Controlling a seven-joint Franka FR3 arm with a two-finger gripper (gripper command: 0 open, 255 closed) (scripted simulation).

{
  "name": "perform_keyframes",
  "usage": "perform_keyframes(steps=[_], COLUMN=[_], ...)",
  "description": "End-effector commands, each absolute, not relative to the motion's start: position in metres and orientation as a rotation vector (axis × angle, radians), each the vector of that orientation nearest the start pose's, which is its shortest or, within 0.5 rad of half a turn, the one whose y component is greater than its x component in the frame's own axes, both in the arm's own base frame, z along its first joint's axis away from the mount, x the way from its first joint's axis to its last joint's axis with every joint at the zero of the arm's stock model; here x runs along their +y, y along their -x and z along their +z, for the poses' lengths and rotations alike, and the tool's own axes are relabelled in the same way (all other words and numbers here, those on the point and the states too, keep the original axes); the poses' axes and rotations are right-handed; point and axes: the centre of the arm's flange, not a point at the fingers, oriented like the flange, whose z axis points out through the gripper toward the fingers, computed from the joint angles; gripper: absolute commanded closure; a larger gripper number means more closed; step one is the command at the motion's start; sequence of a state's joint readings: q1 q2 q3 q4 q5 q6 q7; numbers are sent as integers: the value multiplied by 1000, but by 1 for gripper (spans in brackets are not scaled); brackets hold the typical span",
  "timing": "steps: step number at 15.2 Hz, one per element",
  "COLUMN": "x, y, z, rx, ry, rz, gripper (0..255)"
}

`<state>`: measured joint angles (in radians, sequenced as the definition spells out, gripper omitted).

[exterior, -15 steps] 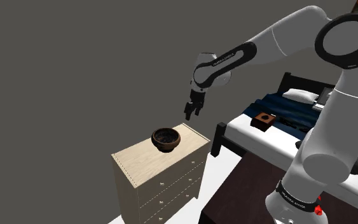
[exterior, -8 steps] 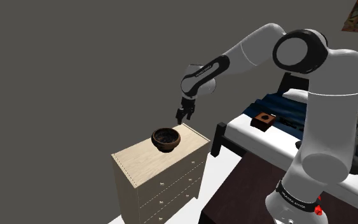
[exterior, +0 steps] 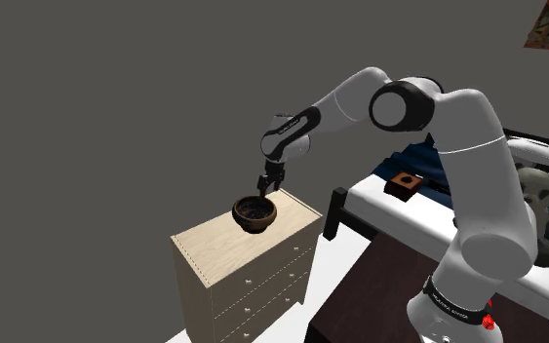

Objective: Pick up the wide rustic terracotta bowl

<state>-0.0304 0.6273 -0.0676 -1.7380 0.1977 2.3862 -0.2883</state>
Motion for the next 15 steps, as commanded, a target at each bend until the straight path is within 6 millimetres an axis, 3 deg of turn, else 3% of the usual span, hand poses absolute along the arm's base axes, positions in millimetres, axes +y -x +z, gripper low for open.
perform_keyframes(steps=[1, 8, 10, 11, 15], x=[-65, -65, -65, -65, -64], y=[-677, -677, -677, -678, -677], z=[209, 169, 169, 168, 168], rx=[-93, -93, -93, -93, -93], ry=[3048, 3048, 3048, 3048, 3048], rz=[-63, -63, -63, -63, -63], gripper=[0, 0, 0, 255, 255])
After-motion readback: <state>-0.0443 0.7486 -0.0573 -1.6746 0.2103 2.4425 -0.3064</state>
